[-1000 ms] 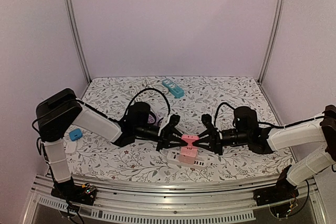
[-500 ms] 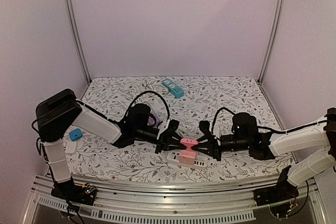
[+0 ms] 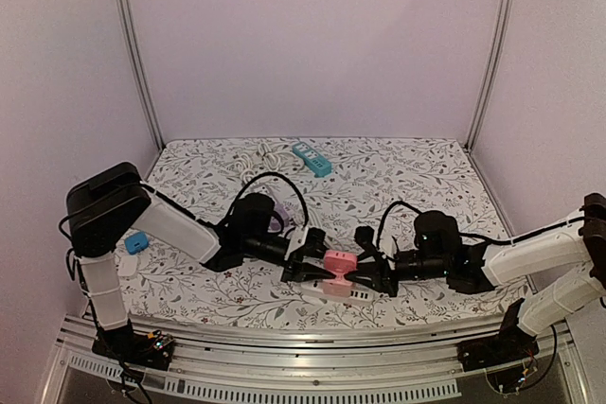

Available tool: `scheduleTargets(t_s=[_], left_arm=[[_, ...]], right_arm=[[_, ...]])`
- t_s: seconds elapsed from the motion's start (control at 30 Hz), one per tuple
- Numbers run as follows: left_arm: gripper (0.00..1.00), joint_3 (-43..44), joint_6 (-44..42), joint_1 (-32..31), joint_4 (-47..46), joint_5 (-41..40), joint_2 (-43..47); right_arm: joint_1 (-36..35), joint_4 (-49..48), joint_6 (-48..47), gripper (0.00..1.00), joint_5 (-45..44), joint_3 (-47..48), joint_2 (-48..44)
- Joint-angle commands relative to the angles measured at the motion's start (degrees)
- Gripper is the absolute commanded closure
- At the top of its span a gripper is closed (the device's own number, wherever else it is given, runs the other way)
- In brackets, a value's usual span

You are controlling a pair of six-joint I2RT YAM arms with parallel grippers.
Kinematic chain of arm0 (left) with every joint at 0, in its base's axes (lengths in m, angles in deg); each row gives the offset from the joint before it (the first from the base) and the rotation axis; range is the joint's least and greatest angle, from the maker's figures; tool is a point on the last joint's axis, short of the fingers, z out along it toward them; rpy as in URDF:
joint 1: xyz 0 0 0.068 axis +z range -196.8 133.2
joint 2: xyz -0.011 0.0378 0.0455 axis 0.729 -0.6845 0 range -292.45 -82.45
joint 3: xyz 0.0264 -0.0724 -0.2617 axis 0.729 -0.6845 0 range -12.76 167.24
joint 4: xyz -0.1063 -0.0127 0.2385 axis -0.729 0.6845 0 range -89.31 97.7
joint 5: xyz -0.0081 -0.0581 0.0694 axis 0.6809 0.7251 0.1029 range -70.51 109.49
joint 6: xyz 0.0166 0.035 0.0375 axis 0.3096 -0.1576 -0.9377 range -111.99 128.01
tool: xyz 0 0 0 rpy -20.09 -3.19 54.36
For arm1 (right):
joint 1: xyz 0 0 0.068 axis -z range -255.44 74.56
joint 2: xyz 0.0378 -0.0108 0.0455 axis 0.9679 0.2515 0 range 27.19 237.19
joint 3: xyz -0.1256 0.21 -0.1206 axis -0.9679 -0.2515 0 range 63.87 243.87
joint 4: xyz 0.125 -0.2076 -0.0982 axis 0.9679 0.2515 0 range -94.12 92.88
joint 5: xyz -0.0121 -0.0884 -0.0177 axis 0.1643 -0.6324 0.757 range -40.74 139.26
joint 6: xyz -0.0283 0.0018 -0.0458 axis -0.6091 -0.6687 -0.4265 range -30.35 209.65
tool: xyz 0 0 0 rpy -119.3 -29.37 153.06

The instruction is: Insert the plug

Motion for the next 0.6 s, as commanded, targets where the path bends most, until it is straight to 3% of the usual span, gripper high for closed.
scheduleTargets(t_s=[0.0, 0.07, 0.2, 0.27, 0.33, 0.37, 0.57], left_arm=[[0.37, -1.12, -2.95, -2.77, 4.51, -3.25, -0.97], [0.2, -0.96, -3.0, -2.86, 3.92, -4.14, -0.06], [0.02, -0.55, -4.18, -2.94, 6.6, -4.83, 2.4], [0.0, -0.74, -5.07, -3.07, 9.77, -5.82, 3.79], [0.0, -1.04, -5.21, -3.11, 12.26, -7.68, 5.58], [0.01, -1.18, -5.21, -3.2, 13.48, -8.7, 6.56], [0.0, -2.61, -9.54, -3.57, 22.32, -12.38, 14.09]], right_arm=[[-1.2, 13.79, 3.3, 0.55, -1.86, 0.39, -1.41], [-1.19, 16.81, 3.01, 0.45, -2.13, 1.97, -3.37], [-1.13, 21.55, 1.32, 0.32, -3.46, 4.42, -8.38], [-1.19, 23.34, 0.72, 0.24, -4.95, 5.25, -10.48], [-1.02, 25.38, 0.62, 0.05, -7.1, 6.3, -12.7], [-0.87, 26.59, 0.64, 0.02, -7.87, 6.98, -13.63], [-0.57, 33.78, -2.01, 0.01, -7.38, 11.9, -15.11]])
